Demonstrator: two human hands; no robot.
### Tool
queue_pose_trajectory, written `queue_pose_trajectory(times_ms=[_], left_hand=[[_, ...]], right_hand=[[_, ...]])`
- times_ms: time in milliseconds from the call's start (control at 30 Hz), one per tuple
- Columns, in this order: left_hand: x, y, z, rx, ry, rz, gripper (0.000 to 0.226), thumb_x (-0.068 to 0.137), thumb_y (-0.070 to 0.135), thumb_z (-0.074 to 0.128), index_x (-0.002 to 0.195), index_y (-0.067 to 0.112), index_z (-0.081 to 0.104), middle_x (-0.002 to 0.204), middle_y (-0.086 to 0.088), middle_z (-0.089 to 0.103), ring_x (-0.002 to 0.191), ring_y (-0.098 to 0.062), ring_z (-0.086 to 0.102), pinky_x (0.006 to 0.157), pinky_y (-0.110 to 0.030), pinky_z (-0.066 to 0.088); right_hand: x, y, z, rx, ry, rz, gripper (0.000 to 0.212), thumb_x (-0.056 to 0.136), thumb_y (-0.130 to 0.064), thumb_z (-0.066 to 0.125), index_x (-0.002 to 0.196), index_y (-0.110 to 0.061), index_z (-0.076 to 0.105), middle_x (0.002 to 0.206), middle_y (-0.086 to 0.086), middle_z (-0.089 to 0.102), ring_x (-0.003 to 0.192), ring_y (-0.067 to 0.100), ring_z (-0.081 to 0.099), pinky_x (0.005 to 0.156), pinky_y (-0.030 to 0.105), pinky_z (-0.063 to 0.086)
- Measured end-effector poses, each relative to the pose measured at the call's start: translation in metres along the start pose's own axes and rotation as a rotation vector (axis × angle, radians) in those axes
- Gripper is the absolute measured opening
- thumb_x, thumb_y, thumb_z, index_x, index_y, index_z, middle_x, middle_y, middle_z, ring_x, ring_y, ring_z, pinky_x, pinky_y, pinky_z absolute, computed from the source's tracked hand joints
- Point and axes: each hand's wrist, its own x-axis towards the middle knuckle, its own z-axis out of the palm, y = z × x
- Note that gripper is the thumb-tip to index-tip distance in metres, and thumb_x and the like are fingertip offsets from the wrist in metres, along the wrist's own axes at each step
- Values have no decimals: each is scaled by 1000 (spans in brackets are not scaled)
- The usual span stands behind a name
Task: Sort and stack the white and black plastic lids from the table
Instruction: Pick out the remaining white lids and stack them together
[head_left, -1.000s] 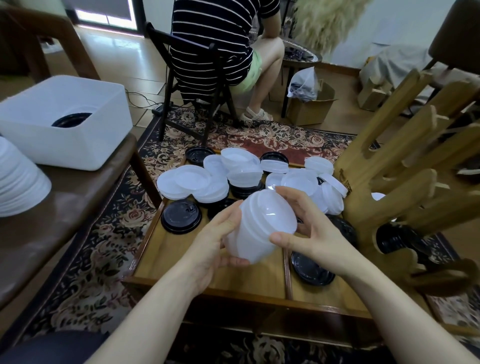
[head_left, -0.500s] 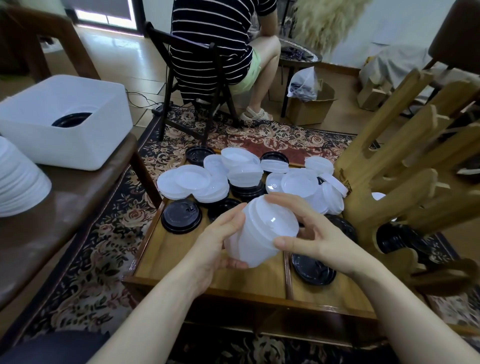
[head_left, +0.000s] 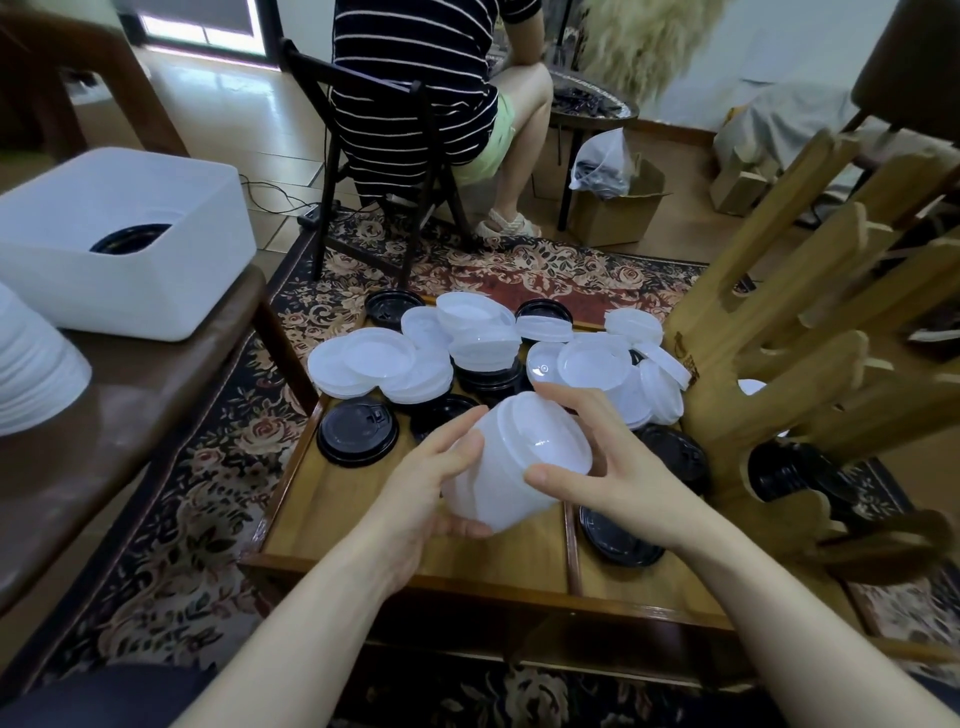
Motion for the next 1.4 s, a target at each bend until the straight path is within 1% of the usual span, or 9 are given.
queue_pose_trajectory(times_ms=[267,467,533,633,800,967,1067,1200,1400], left_hand=[[0,4,1,44,-42,-2,53,73,60,66,124,47,65,129,6,65,114,-28,66,62,-31,56],[-2,5,-1,17,-17,2,47,78,57,69,123,47,66,126,6,67,111,-26,67,62,-33,57],[-2,6,-1,8,-17,2,46,78,57,69,122,47,67,126,6,67,113,-28,65,62,-33,57],[-2,7,-1,6,-19,-3,45,78,58,72,122,48,67,127,6,67,115,-29,64,60,-31,56],[-1,5,-1,13,-17,-9,47,77,58,63,123,48,66,128,6,67,115,-30,64,61,-31,56],[-2,4,1,5,-23,7,49,77,57,63,125,46,65,126,6,67,113,-29,65,61,-31,57],[-2,2,2,-15,-4,1,55,74,55,72,128,43,64,128,5,66,112,-27,66,59,-31,57],[0,0,3,-23,12,-5,57,74,51,67,129,40,63,128,4,66,112,-28,66,56,-30,56],[-1,0,3,12,-12,27,56,81,54,68,134,40,59,130,5,64,108,-24,65,62,-33,57]], right_hand=[[-2,0,8,92,50,9,77,71,-61,68,140,-39,40,138,-23,44,130,-1,44,110,37,42],[-1,0,13,194,90,3,79,72,-71,67,138,-35,41,136,-13,49,129,12,50,108,47,43],[0,0,11,251,96,9,83,70,-74,68,137,-32,42,133,-12,51,127,14,53,107,45,44],[0,0,8,287,76,10,76,73,-62,70,136,-31,42,129,-11,52,124,14,55,105,41,45],[-1,3,3,230,29,22,76,72,-55,75,138,-36,42,136,-7,52,126,17,54,105,51,46],[0,2,4,132,59,23,72,69,-58,74,133,-42,47,133,-15,52,125,8,52,105,42,46],[0,-1,7,36,86,33,79,64,-65,69,135,-43,44,129,-24,44,126,-6,42,104,22,40],[-1,-4,11,-20,73,49,73,67,-59,70,132,-45,40,130,-18,39,123,-15,36,91,1,33],[-2,-3,19,-83,132,-3,80,65,-66,68,136,-42,39,132,-22,36,124,-14,35,94,-1,29]])
